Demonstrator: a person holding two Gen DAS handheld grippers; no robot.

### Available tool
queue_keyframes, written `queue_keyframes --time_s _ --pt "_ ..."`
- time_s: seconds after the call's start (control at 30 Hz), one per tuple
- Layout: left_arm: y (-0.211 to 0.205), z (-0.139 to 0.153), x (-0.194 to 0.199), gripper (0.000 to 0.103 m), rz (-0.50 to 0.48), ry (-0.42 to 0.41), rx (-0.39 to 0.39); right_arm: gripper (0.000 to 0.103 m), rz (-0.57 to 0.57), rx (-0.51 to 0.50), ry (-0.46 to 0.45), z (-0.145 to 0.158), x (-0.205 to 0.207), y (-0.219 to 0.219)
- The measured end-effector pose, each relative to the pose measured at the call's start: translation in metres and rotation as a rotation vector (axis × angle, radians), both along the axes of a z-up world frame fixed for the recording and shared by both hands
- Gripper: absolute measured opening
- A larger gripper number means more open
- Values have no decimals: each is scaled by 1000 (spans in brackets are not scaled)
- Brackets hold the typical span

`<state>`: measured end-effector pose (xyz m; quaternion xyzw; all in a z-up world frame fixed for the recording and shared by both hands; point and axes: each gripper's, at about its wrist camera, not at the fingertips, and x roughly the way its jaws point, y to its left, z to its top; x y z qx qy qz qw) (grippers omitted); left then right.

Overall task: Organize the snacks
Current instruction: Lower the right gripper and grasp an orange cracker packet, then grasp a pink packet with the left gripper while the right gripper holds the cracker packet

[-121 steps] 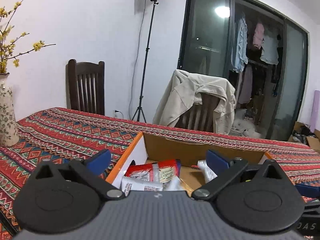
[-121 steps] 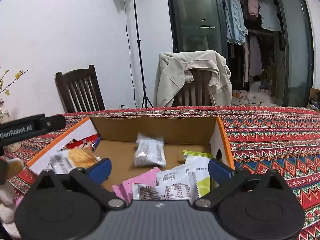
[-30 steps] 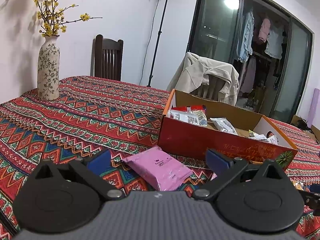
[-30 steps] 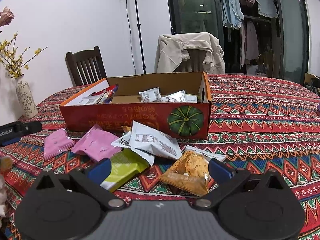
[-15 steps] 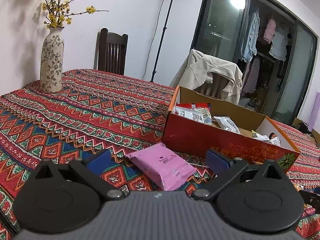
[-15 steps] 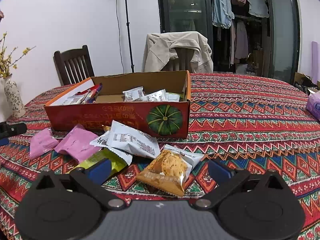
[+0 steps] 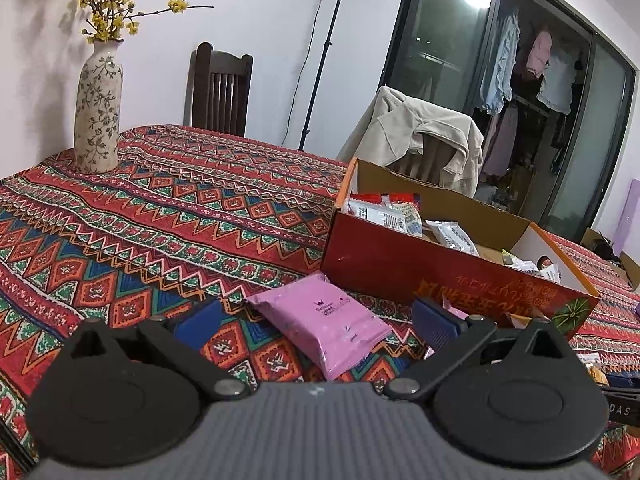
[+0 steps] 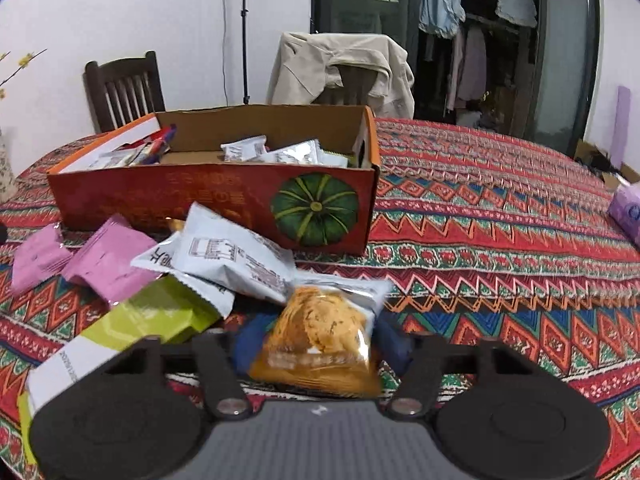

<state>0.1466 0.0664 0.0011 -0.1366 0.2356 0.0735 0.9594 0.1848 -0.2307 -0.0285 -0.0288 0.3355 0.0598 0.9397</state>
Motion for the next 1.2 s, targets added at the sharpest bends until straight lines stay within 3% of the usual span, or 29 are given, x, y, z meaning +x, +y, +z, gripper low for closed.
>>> queue_keyframes --time_s 0.13,0.37,0.83,0.97,1.2 --pt "0 0 0 103 0 3 -2 44 -3 3 -39 1 -9 -1" --pt "0 1 -1 103 9 -5 3 43 -17 41 -163 10 -23 -6" --pt "-2 4 3 103 29 44 24 43 22 79 -205 13 -33 -6" --pt "-4 12 6 103 21 59 88 43 34 96 -208 15 -34 -9" --pt "-5 6 31 103 -25 166 134 43 47 127 -210 16 -35 -12"
